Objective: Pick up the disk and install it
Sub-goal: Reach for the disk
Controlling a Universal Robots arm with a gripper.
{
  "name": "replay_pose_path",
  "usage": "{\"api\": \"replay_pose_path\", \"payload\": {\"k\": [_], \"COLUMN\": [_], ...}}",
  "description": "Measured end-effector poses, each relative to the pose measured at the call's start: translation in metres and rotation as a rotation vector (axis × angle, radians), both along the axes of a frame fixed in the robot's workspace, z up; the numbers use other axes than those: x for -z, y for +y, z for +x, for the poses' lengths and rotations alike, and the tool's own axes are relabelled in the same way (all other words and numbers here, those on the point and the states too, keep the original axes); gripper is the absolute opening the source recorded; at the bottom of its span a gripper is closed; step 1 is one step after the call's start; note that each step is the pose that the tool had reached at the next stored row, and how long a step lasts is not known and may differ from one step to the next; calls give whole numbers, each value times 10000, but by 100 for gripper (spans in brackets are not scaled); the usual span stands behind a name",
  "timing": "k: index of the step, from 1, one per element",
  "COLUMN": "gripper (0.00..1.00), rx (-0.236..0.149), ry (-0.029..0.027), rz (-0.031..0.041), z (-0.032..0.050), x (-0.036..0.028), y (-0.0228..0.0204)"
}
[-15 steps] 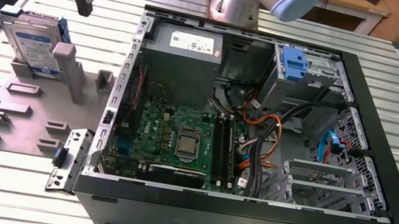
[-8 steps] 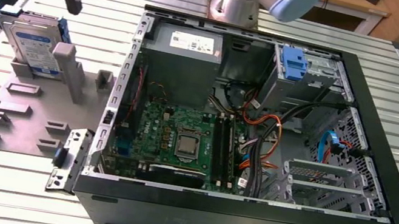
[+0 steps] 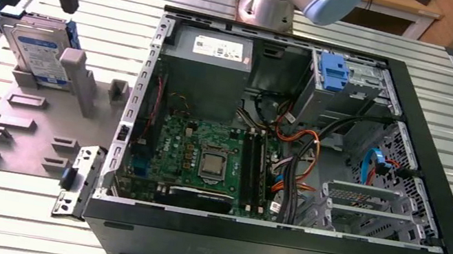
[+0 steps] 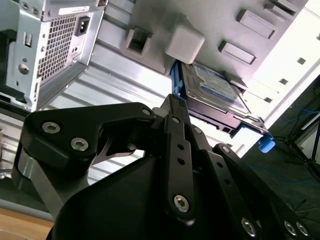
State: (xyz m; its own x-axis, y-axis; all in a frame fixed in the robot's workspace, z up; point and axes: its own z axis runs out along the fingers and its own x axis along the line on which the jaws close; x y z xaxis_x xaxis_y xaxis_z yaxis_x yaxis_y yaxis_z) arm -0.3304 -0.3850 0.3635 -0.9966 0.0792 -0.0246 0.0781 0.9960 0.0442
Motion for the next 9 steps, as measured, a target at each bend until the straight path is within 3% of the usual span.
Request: {"api": "replay_pose_path", "payload": {"k": [9], "gripper": [11], "rx": [0], "ry": [1], "rz": [-6], "z": [-147], "x": [43], "y": [21]}}
